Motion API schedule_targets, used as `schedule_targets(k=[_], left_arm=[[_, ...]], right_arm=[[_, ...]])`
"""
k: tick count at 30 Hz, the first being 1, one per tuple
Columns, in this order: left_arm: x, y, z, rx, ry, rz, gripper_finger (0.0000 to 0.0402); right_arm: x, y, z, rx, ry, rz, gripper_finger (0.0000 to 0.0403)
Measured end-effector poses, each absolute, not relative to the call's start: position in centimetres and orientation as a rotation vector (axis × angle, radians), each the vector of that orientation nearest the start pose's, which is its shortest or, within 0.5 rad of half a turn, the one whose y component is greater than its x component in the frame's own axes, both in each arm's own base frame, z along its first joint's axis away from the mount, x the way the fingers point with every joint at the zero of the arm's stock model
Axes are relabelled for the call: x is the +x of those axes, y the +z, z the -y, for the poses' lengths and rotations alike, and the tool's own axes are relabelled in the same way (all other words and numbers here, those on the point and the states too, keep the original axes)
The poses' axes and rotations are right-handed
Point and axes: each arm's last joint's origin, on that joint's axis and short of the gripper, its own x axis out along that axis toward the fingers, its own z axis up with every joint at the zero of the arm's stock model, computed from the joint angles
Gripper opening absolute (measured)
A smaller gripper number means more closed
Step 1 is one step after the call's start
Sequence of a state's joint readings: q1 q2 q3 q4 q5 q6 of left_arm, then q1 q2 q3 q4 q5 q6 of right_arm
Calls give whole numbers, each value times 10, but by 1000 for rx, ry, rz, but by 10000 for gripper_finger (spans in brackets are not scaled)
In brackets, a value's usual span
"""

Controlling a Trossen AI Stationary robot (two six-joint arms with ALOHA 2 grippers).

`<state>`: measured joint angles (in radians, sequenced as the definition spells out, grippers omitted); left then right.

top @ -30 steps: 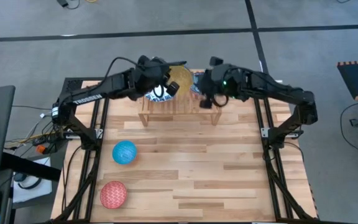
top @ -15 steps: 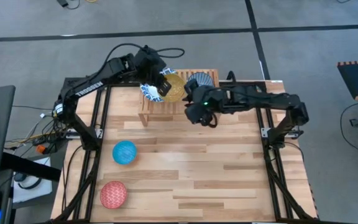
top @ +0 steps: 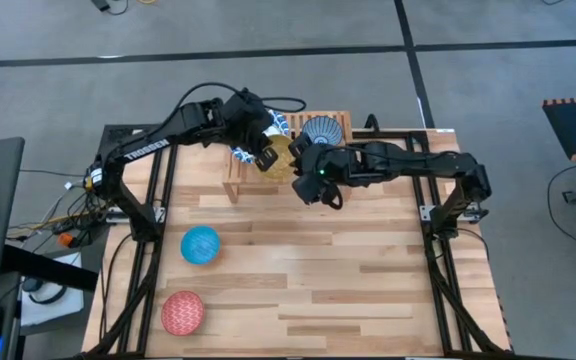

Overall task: Place and stack bowls onto a shelf
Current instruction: Stack the blue yellow patterned bowl on top of the red blue patterned bowl on the shelf

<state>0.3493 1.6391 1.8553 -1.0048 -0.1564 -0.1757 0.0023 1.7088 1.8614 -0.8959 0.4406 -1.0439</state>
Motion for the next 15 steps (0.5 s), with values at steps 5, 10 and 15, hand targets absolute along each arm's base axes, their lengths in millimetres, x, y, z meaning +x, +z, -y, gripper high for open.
schedule_targets(k=[5,10,15], left_arm=[[313,409,-111,-225,538,-759,2],[313,409,-107,-220,526,-770,4],[314,409,-104,-144,477,-791,5]], right_arm=[[358,397,10,-1131,42,-889,149],[357,395,5,-1122,70,-887,149],[356,394,0,-1110,147,-869,149]])
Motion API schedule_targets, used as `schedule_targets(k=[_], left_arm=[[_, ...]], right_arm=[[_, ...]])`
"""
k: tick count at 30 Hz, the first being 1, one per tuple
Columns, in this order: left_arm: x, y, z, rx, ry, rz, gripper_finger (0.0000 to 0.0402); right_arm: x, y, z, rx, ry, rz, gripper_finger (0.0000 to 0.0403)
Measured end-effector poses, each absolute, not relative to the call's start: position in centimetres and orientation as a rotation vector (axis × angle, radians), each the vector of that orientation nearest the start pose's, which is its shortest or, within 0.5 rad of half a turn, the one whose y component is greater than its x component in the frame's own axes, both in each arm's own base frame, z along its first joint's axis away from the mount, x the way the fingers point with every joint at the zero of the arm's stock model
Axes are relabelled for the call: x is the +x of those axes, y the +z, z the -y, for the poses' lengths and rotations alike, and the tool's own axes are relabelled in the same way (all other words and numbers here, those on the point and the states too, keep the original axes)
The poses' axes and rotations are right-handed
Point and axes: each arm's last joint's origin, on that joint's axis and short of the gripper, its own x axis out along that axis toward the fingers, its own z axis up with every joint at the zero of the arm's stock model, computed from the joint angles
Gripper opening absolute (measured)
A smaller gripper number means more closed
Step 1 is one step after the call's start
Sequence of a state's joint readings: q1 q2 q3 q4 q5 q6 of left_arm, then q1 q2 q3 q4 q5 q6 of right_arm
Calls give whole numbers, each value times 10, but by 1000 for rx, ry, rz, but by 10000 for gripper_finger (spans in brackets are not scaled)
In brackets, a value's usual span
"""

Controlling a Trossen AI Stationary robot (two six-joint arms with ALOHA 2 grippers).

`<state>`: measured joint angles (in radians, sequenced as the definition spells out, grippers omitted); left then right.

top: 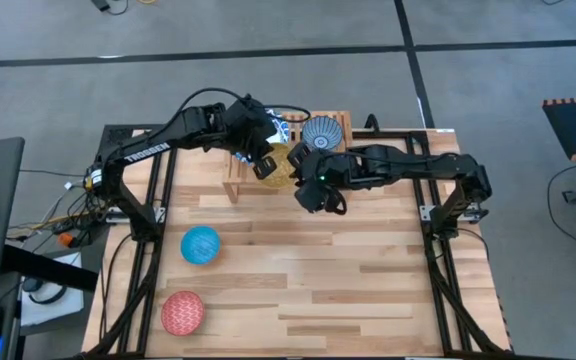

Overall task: Place and stack bowls onto a shelf
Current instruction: Stack the blue yellow patterned bowl on top of the red blue patterned bowl on the shelf

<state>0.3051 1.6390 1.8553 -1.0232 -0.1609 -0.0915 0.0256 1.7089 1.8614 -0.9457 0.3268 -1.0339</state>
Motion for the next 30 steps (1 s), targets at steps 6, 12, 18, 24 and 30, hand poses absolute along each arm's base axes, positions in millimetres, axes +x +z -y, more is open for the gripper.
schedule_targets(k=[6,12,18,24,30], left_arm=[[315,407,-101,-41,307,-826,6],[317,406,-98,-20,168,-821,7],[318,405,-91,-77,90,-824,8],[321,403,-77,-82,112,-846,8],[330,394,-74,-126,112,-870,8]], right_arm=[[355,392,-8,-1163,221,-866,150],[351,391,-11,-1181,262,-892,150],[355,386,-14,-1182,291,-891,150],[363,375,-18,-1160,377,-889,150],[376,359,-25,-1211,420,-910,150]])
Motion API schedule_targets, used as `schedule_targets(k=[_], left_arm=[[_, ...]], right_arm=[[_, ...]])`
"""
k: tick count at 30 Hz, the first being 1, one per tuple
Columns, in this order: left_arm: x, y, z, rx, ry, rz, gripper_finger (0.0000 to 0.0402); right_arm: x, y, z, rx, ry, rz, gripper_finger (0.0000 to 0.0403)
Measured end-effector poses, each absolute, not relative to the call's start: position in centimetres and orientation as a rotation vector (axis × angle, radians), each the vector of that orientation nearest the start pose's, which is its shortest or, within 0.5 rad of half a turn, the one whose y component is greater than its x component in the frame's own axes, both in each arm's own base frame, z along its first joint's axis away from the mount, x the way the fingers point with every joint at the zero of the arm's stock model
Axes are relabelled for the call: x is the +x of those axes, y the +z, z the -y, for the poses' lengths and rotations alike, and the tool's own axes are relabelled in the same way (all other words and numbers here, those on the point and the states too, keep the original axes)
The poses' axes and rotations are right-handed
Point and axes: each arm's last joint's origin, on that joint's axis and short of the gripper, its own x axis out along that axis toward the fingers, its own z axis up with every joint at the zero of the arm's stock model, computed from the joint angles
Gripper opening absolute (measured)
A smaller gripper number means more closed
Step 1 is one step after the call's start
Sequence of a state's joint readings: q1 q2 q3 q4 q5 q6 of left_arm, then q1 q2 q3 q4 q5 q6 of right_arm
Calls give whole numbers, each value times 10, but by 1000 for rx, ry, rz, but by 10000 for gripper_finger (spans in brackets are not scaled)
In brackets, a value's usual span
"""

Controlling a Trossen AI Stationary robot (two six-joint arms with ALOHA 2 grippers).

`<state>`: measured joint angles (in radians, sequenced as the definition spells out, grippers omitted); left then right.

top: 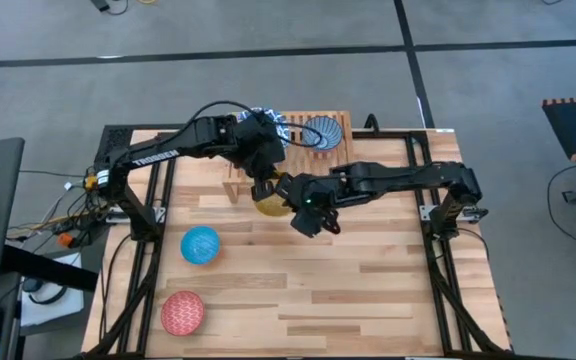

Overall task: Place and stack bowls onto a shelf
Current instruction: Stack the blue yellow patterned bowl on top of the red blue patterned bowl on the shelf

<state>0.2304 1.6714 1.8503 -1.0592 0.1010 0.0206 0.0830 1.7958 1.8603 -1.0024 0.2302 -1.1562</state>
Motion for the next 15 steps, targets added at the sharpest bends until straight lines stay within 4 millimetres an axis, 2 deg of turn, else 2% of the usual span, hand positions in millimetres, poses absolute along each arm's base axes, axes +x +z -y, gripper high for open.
schedule_targets(k=[2,7,15], left_arm=[[333,391,-74,-145,93,-882,7],[339,385,-72,-149,65,-905,7],[340,385,-69,-46,36,-909,15]], right_arm=[[380,351,-29,-1223,452,-927,150],[380,348,-32,-1212,470,-937,143],[383,344,-40,-1170,483,-927,73]])
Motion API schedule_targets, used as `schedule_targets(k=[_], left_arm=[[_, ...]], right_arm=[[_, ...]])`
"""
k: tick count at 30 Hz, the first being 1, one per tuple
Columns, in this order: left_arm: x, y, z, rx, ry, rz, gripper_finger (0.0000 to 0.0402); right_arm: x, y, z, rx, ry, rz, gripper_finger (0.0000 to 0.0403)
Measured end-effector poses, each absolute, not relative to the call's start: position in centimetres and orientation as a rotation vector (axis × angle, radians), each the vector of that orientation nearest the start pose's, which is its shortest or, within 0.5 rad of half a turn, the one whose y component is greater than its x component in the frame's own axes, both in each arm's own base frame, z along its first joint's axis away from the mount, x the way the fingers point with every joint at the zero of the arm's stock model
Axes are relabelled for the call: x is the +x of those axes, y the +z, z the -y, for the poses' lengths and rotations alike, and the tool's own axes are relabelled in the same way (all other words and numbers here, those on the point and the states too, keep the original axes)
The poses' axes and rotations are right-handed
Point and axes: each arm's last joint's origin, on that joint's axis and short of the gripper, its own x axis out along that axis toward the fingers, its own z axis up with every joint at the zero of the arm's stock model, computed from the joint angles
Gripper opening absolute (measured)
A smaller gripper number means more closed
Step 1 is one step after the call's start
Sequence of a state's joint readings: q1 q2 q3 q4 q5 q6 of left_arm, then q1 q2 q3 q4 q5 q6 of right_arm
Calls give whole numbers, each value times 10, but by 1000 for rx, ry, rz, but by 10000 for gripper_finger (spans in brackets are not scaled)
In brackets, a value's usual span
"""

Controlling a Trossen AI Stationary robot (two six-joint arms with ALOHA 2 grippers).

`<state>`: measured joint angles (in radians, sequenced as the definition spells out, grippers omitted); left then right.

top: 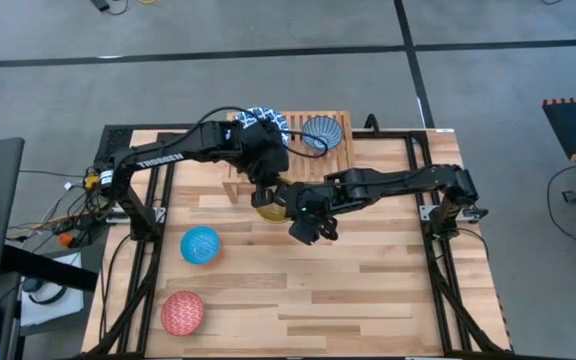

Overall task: Place and stack bowls onto a shelf
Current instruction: Stack the blue yellow patterned bowl on top of the red blue patterned bowl on the shelf

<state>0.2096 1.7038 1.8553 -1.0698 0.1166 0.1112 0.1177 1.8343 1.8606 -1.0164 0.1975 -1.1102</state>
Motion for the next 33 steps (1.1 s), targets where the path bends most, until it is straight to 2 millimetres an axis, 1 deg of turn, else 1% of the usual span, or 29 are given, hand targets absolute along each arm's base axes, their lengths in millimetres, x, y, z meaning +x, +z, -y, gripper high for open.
schedule_targets(k=[6,9,12,15,18,21,24,27,31,33], left_arm=[[340,386,-69,2,15,-900,38],[337,395,-70,46,39,-892,53],[331,413,-72,121,112,-853,70],[324,434,-76,167,175,-814,87],[316,456,-82,188,244,-746,108],[302,475,-89,186,321,-718,131],[286,493,-94,176,444,-704,152],[266,507,-95,164,566,-707,167],[235,518,-89,130,622,-663,173],[222,524,-84,99,635,-633,173]], right_arm=[[382,343,-39,-1161,478,-942,64],[382,343,-37,-1169,448,-964,59],[381,342,-32,-1178,400,-1013,59],[381,343,-22,-1163,366,-1026,59],[381,343,-13,-1130,335,-1054,59],[380,343,-2,-1126,291,-1089,59],[375,347,12,-1105,239,-1119,59],[367,357,33,-1047,164,-1127,59],[347,372,71,-931,34,-1149,59],[333,380,93,-859,-28,-1164,59]])
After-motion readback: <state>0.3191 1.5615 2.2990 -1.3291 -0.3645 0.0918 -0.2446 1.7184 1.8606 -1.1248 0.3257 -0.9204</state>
